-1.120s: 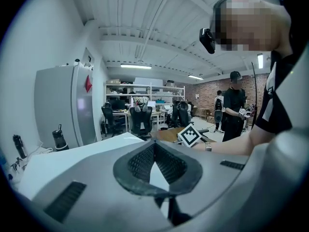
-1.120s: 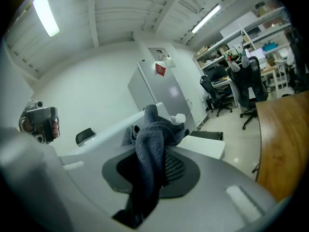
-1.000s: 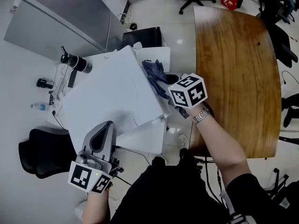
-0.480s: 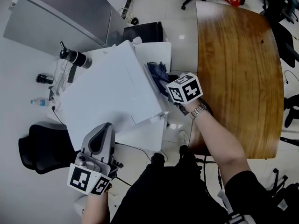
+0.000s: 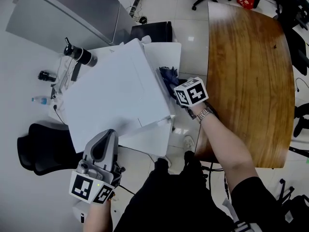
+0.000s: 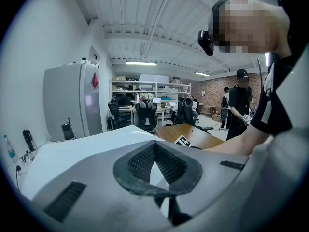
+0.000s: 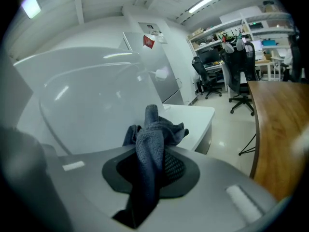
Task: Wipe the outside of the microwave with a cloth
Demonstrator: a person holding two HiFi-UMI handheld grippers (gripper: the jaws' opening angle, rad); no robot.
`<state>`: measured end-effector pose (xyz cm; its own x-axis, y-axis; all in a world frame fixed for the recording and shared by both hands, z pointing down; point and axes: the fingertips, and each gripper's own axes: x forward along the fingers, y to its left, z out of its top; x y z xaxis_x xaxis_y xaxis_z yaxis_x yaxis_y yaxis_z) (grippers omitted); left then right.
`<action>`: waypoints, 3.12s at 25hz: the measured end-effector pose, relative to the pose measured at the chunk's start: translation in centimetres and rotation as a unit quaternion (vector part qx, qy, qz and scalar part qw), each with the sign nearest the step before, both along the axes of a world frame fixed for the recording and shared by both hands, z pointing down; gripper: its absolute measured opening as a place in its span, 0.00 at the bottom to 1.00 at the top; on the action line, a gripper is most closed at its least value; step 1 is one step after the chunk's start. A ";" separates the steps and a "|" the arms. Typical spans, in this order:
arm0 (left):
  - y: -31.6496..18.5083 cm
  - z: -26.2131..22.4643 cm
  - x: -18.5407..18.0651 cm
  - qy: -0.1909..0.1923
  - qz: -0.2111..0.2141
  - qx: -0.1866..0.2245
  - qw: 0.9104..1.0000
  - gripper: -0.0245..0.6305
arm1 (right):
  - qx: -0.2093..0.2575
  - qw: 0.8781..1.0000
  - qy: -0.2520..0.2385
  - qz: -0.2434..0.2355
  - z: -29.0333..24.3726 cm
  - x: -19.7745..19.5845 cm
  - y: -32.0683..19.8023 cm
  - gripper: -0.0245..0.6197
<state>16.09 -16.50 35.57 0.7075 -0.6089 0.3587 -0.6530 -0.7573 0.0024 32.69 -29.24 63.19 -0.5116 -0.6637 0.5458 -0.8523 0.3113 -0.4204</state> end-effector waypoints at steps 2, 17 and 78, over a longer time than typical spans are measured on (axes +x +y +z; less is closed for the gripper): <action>0.1 0.1 -0.4 0.000 -0.004 0.000 1.000 0.04 | -0.007 1.000 0.011 0.000 0.6 0.1 0.0 0.14; 0.9 0.1 -3.9 0.023 -0.031 0.004 0.999 0.04 | -0.027 0.994 0.094 0.046 1.4 2.0 0.8 0.14; 14.2 0.4 -41.6 0.097 -0.132 0.036 0.986 0.04 | 0.279 0.919 0.234 -0.150 -12.1 -47.8 17.9 0.14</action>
<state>-25.52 -2.30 35.98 0.5716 -0.8003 0.1812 -0.8202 -0.5632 0.1000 -15.14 -11.34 51.06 -0.5129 -0.7744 0.3703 -0.7398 0.6176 0.2670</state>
